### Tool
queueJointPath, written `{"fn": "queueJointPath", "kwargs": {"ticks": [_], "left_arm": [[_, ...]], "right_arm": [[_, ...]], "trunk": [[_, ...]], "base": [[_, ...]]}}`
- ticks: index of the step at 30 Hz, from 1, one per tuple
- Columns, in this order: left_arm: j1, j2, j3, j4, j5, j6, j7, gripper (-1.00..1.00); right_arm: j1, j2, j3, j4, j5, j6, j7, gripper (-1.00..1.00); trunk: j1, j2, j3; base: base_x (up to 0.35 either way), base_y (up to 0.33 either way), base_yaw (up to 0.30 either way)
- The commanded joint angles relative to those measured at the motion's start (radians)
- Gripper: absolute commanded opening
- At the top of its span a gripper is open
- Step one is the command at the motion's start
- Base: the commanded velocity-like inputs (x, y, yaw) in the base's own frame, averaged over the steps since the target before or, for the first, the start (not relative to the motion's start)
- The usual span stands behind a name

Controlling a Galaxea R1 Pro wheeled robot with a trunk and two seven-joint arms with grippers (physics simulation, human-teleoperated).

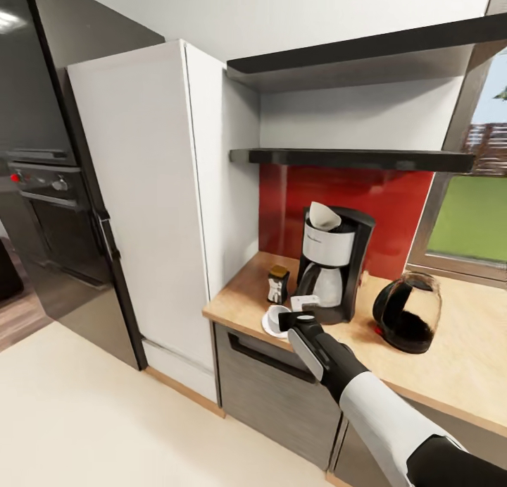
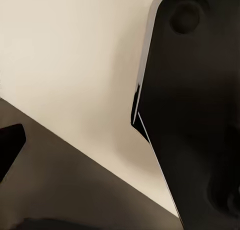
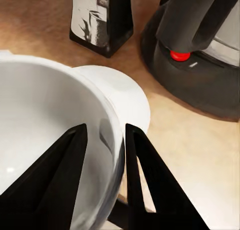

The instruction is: Set up a coffee station on the kitchen countertop: keep the coffee maker on the countertop, move the bottle of coffee from the kitchen shelf to the counter next to the coffee maker, place a paper coffee filter on top of the coffee maker, put the saucer next to the coffee maker with the coffee cup on the saucer, and place the electric kettle next to the coffee maker.

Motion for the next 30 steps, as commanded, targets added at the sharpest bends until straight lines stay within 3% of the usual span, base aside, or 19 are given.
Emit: {"fn": "queueJointPath", "kwargs": {"ticks": [1,8,23,30], "left_arm": [[0.001,0.001,-0.009,-0.003,0.007,0.0,0.006,1.0],[0.001,0.0,-0.009,-0.003,0.006,-0.001,0.006,1.0],[0.001,0.004,-0.009,-0.003,0.006,0.003,0.006,1.0],[0.001,0.0,-0.009,-0.004,0.007,0.001,0.006,1.0]], "right_arm": [[-0.001,0.0,0.004,-0.001,-0.01,0.001,-0.006,-1.0],[-0.001,0.0,0.006,-0.001,-0.01,0.001,-0.006,-1.0],[-0.001,-0.003,0.005,0.017,-0.006,0.001,-0.006,-1.0],[-0.001,0.0,0.006,0.069,-0.009,0.001,-0.006,-1.0]], "trunk": [[0.001,-0.002,-0.002],[0.001,-0.002,-0.002],[0.001,-0.002,-0.002],[0.001,-0.002,-0.002]], "base": [[0.296,0.156,-0.231],[0.124,0.075,-0.17],[0.021,0.009,-0.007],[0.122,0.09,0.0]]}}
